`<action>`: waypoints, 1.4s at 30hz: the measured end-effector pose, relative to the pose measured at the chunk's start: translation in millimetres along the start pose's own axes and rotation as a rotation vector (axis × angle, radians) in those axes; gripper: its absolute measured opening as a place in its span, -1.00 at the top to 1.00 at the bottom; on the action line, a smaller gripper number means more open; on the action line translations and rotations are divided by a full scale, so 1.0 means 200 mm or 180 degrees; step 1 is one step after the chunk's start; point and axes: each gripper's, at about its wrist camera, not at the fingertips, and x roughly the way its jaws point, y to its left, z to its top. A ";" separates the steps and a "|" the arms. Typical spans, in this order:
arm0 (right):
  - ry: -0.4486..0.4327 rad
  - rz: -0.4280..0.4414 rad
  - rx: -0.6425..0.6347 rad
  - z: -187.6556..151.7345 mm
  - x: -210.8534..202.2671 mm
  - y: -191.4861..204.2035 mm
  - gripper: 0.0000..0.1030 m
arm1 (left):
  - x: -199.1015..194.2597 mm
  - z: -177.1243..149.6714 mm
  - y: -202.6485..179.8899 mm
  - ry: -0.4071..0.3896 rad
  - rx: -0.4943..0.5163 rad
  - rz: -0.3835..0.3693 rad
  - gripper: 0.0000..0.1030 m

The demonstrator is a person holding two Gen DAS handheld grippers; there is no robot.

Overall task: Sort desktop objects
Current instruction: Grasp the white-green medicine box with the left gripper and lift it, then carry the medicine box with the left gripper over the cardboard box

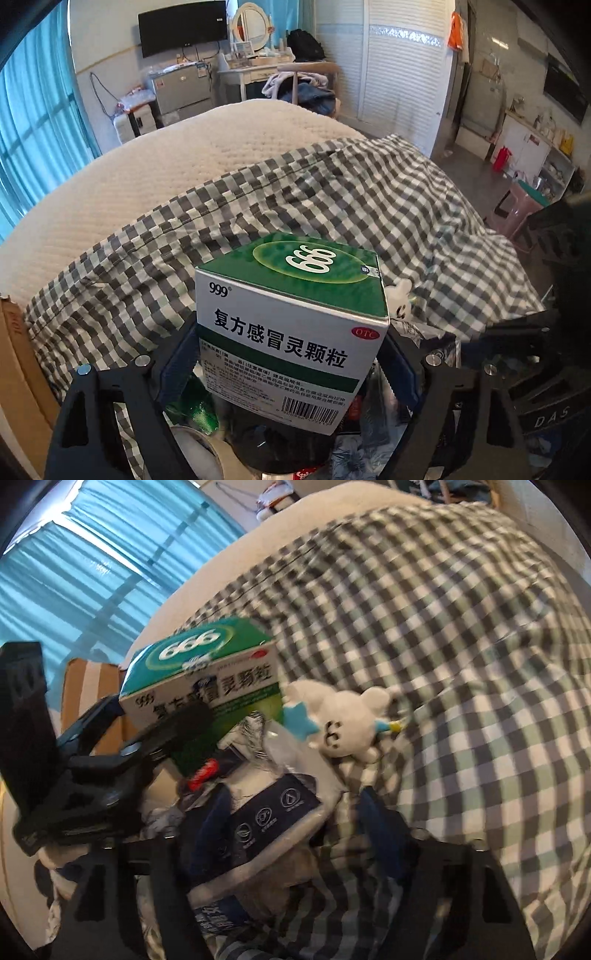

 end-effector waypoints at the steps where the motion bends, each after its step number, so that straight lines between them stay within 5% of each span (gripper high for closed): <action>1: 0.0027 0.0025 -0.0032 0.00 0.01 0.01 0.35 | 0.00 -0.01 -0.01 -0.0020 0.0024 0.0033 -0.70; 6: -0.0054 -0.0053 -0.0083 0.00 0.00 0.04 0.74 | -0.07 -0.03 -0.02 -0.0122 0.0014 0.0195 -0.69; 10: -0.0172 -0.0123 -0.0141 -0.02 -0.05 0.07 0.83 | -0.15 -0.02 -0.03 -0.0260 -0.0045 0.0373 -0.68; 23: -0.0804 -0.0325 -0.0373 -0.06 -0.29 0.21 0.87 | -0.60 -0.01 -0.04 -0.0815 -0.0298 0.0792 -0.68; 42: -0.1775 -0.0606 -0.0934 -0.22 -0.67 0.71 0.88 | -1.27 -0.15 -0.06 -0.1424 -0.0705 0.1327 -0.68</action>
